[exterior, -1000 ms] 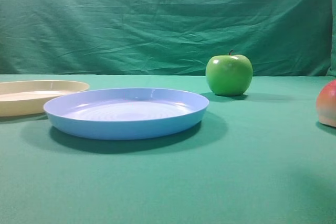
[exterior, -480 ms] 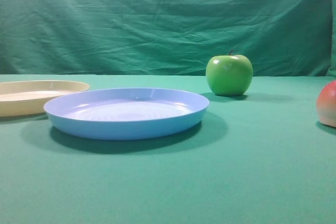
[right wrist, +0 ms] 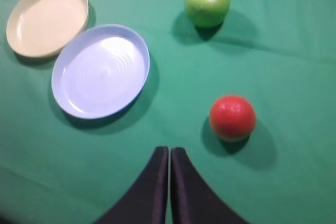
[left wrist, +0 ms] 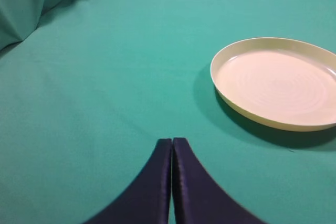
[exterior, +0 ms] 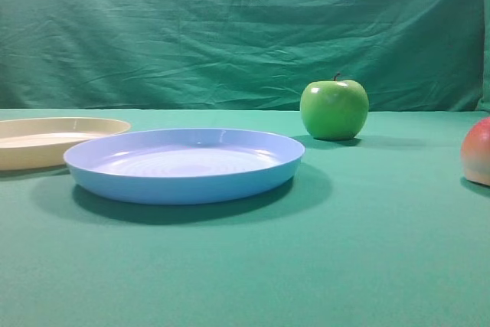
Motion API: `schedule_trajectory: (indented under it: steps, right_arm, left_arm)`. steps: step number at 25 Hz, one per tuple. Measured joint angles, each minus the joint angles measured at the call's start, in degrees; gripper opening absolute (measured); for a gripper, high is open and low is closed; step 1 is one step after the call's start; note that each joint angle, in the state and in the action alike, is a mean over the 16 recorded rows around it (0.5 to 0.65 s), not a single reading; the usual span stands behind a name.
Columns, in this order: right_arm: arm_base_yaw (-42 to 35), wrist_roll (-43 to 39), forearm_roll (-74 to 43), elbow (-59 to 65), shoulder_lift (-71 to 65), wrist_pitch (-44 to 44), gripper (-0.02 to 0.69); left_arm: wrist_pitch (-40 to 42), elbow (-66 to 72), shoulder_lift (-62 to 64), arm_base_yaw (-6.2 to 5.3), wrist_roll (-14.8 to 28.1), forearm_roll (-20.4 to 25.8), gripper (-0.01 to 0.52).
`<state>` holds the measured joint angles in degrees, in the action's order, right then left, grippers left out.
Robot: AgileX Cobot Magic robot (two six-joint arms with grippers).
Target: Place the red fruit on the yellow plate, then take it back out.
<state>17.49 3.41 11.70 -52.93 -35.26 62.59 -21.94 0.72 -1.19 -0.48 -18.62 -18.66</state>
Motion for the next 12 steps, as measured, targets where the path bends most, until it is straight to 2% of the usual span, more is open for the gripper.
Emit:
schedule_trajectory:
  steps: [6,12]
  right_arm:
    - [-3.7,1.7,-0.5,6.0,7.8,-10.1,0.0]
    - [-8.5,4.2,-0.6,17.1,18.1,-22.1,0.0]
  left_arm:
    - [0.0,0.0,0.0,0.0,0.0,0.0,0.0]
    - [0.0,0.0,0.0,0.0,0.0,0.0,0.0]
